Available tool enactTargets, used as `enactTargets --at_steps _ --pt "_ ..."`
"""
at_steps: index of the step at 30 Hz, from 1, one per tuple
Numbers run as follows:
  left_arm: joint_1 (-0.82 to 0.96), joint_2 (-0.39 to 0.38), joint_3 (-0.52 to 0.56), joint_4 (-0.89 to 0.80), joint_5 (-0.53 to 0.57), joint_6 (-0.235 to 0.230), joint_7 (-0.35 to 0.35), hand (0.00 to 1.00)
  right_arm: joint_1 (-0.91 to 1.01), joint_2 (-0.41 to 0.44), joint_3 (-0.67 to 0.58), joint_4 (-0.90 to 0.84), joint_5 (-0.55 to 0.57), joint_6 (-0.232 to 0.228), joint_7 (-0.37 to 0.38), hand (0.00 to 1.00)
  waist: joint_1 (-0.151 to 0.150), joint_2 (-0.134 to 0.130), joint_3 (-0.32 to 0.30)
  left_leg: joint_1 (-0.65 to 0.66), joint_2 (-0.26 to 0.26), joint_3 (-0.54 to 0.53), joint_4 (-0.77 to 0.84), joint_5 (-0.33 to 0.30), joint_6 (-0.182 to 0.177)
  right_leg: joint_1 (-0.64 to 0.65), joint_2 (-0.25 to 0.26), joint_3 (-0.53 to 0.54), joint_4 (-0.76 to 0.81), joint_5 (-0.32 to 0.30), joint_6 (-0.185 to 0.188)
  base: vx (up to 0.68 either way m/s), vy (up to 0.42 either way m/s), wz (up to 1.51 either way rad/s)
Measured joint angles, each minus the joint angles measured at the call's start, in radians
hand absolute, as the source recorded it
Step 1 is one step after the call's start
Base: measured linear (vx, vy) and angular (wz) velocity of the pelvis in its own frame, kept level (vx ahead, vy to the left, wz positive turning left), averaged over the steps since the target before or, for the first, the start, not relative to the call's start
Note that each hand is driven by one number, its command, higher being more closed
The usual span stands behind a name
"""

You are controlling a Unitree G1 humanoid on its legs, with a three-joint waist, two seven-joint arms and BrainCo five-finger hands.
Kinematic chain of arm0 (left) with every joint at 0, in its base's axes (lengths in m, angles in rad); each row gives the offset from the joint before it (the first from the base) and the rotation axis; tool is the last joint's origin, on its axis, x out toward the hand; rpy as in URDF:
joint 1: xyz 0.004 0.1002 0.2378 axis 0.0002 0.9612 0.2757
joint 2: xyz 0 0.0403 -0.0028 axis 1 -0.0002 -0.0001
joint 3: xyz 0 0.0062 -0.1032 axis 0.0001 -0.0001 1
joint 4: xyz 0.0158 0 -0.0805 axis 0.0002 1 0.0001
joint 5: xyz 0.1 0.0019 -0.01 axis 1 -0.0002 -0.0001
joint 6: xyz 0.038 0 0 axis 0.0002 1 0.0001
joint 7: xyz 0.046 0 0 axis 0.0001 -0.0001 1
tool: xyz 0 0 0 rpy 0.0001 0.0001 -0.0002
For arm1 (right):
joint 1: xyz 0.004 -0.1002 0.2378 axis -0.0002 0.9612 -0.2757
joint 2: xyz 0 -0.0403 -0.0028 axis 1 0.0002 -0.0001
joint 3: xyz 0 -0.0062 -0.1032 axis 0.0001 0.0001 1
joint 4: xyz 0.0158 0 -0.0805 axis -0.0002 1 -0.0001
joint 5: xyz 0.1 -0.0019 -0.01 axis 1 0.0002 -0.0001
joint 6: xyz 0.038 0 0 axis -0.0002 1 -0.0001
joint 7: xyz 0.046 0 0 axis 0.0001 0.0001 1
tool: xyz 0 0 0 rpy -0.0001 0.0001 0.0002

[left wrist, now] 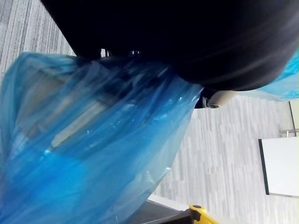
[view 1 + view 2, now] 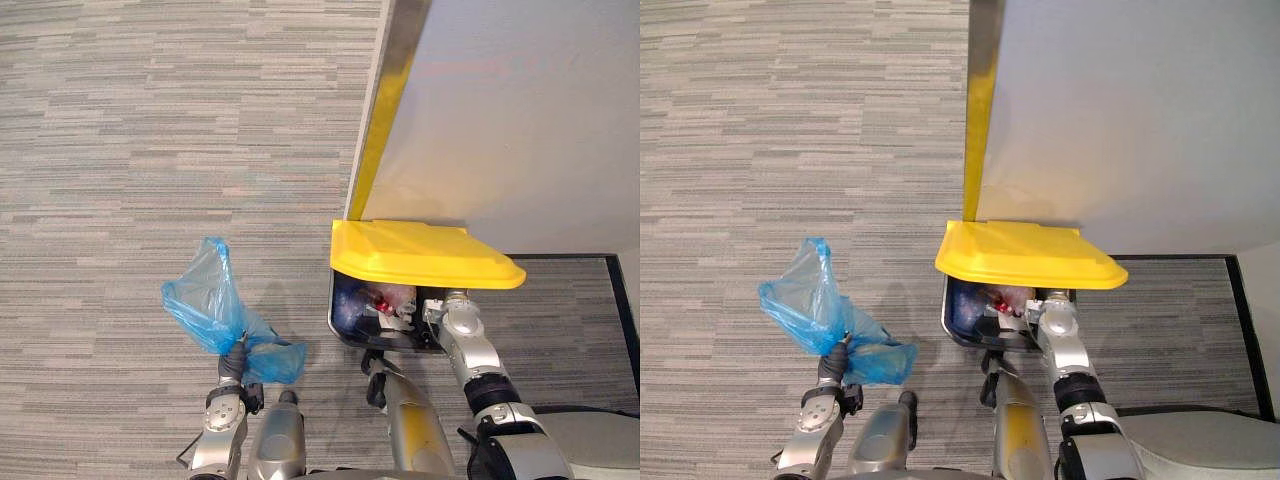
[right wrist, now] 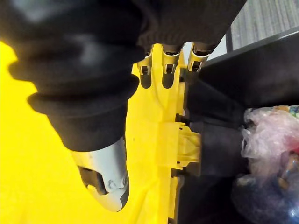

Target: Gather rubbish on tea table into small bin, then transfer packed bag to large trash can.

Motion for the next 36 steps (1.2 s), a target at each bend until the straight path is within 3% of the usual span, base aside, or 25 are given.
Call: enactTargets --at_steps 8,21,25,29,36 --pt "-0.001 0.042 -0.057 -0.069 0.0 -0.019 -0.023 1.0 -0.093 -0.108 0.059 0.0 0.002 0.007 0.025 0.0 0.001 -0.003 0.014 0.0 0.002 -0.007 0.0 -0.001 0.001 0.002 0.001 -0.001 0.003 -0.003 0.004 0.0 -0.002 0.01" --pt "-0.004 0.084 -0.229 -0.219 -0.01 -0.035 -0.073 1.0 -0.178 -0.165 0.164 0.0 0.032 0.012 0.068 0.0 -0.009 -0.005 0.012 0.029 -0.001 0.034 -0.011 0.001 0.002 0.001 0.013 0.039 0.003 0.008 -0.01 -0.02 -0.013 -0.09" --pt "-0.049 0.095 -0.311 -0.249 -0.044 -0.051 -0.089 1.0 -0.225 -0.193 0.206 0.002 0.037 0.014 0.079 0.0 -0.025 -0.006 0.011 0.04 0.0 0.037 -0.012 0.001 0.001 0.009 0.015 0.043 0.003 0.01 -0.013 -0.02 -0.013 -0.03" --pt "-0.13 0.1 -0.403 -0.263 -0.052 -0.052 -0.09 1.0 -0.273 -0.22 0.26 0.023 0.049 0.014 0.108 0.0 -0.026 -0.007 0.01 0.046 0.0 0.056 -0.012 0.001 0.001 0.01 0.024 0.057 -0.011 0.022 -0.025 -0.04 -0.028 -0.12" --pt "-0.267 0.096 -0.486 -0.268 -0.047 -0.052 -0.08 1.0 -0.349 -0.227 0.313 0.045 0.069 0.018 0.115 0.0 -0.033 -0.008 0.009 0.034 0.001 0.087 -0.01 0.001 -0.002 0.012 0.038 0.085 -0.081 0.068 -0.014 -0.03 -0.026 -0.15"
